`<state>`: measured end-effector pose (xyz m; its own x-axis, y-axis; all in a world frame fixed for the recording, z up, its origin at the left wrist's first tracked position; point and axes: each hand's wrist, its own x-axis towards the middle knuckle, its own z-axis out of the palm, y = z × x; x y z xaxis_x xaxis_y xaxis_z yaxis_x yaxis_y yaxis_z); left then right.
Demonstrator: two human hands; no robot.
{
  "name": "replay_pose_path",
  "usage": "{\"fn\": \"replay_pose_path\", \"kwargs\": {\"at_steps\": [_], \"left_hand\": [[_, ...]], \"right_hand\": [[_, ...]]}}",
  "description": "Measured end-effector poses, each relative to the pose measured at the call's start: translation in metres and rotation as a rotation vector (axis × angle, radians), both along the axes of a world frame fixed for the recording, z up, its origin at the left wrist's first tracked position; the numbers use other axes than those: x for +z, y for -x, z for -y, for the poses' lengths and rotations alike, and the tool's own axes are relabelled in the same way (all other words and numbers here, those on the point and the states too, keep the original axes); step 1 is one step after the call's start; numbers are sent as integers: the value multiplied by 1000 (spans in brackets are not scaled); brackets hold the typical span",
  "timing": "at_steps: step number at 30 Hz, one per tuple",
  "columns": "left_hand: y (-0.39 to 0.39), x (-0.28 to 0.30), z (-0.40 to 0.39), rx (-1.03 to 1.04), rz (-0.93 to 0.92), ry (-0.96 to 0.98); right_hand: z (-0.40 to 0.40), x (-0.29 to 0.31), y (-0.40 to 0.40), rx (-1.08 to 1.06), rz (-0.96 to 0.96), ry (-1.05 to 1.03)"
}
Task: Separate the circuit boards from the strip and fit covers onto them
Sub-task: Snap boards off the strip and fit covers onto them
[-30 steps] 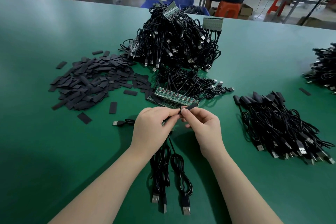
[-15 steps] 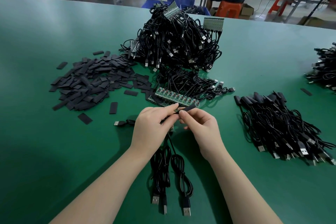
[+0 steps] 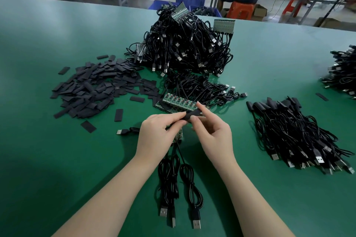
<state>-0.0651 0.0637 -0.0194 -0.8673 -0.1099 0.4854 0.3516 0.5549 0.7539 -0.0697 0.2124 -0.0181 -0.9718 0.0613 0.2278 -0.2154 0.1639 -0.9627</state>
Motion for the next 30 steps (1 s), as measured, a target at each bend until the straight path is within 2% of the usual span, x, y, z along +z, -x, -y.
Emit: {"fn": "replay_pose_path", "kwargs": {"at_steps": [4, 6, 8, 13, 15, 18, 20, 22, 24, 26, 28, 30], "left_hand": [[1, 0, 3, -5, 8, -58], [1, 1, 0, -13, 19, -45], [-2, 1, -1, -21, 23, 7], [-3, 0, -3, -28, 13, 94], [-3, 0, -5, -54, 7, 94], [-2, -1, -4, -39, -22, 69], [-1, -3, -3, -26, -12, 63], [0, -5, -2, -22, 15, 61], [1, -7, -3, -24, 28, 51], [3, -9, -4, -22, 22, 61], [5, -12, -4, -20, 17, 85], [7, -13, -3, -25, 35, 94]], "right_hand": [[7, -2, -3, 97, 88, 97], [13, -3, -4, 136, 94, 29], [15, -6, -4, 93, 65, -42], [7, -1, -3, -54, 54, 33], [3, 15, -3, -120, -8, 156], [-22, 52, 2, -283, -241, 328], [-55, 80, 2, -431, -414, 174], [-92, 101, 8, -582, -440, -174], [-130, 111, 22, -746, -271, -567], [-164, 104, 42, -842, -31, -851], [-187, 91, 58, -774, 254, -1011], [-198, 78, 64, -629, 528, -1086]]}}
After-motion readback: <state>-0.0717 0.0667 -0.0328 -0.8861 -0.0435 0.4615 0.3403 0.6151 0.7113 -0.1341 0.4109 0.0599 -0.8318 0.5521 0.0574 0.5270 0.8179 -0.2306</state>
